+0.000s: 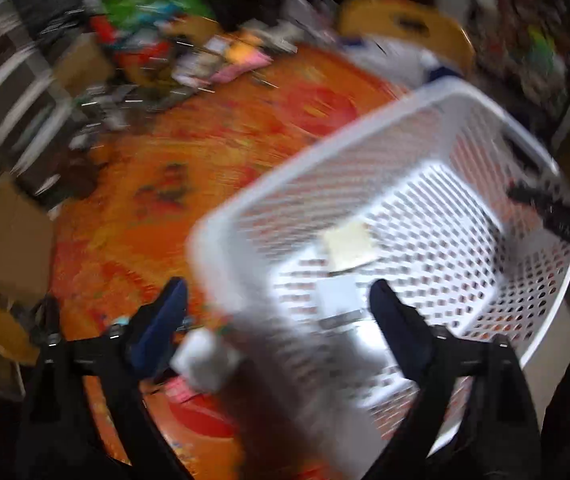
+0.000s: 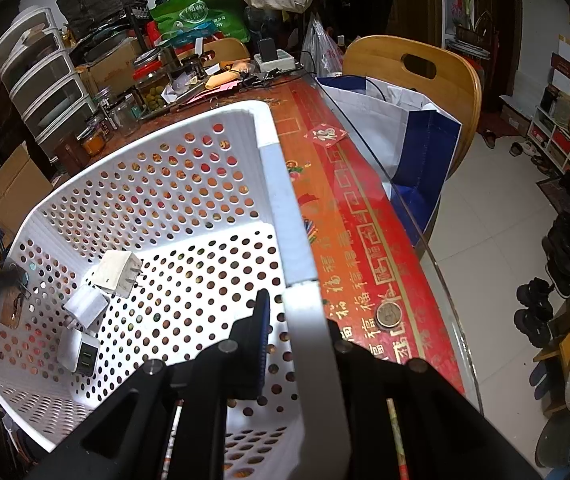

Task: Organize rigid objects
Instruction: 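Return the left gripper to the pile and grasp the teal charger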

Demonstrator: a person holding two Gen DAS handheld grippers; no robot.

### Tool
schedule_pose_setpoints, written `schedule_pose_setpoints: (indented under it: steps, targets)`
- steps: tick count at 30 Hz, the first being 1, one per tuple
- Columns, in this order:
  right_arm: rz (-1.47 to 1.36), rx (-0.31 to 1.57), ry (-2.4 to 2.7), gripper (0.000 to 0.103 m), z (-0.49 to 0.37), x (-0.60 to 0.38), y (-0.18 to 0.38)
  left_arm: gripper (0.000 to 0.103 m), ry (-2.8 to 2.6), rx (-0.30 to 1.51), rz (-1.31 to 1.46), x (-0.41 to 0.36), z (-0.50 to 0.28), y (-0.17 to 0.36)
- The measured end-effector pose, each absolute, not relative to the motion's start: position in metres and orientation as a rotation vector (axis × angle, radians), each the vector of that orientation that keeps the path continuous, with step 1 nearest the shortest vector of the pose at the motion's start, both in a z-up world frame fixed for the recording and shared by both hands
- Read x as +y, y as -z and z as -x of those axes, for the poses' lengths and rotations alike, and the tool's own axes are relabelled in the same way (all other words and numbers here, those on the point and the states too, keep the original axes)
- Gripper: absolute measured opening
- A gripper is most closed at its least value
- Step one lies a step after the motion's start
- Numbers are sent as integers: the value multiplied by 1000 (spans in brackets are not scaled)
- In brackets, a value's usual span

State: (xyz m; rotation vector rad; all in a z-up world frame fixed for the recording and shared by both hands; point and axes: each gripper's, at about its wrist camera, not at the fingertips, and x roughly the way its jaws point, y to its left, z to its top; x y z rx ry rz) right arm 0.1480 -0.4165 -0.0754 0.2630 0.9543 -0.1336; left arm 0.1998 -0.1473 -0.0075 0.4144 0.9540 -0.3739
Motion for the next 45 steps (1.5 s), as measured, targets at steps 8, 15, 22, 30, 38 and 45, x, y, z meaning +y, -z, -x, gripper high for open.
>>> schedule_pose_setpoints:
  steps: [8,15,22,30,38,45]
  targets:
    - [-257,960,138,14,-150,-415,75,103,90,1059,-155,30,-253,61]
    - [-254,965,150,14,-149,-415,76,102,60,1141,34,84,-290,124]
    - [-250,966,156,14,-149,-416,76,102,14,1154,31,90,-309,144]
    - [-248,965,153,14,-149,-416,75,102,-25,1163,17,89,-321,159]
    - [-248,965,153,14,-149,-416,75,82,-15,1153,61,86,-322,160]
    - [-245,968,152,14,-149,-415,75,39,-33,1140,63,81,-329,155]
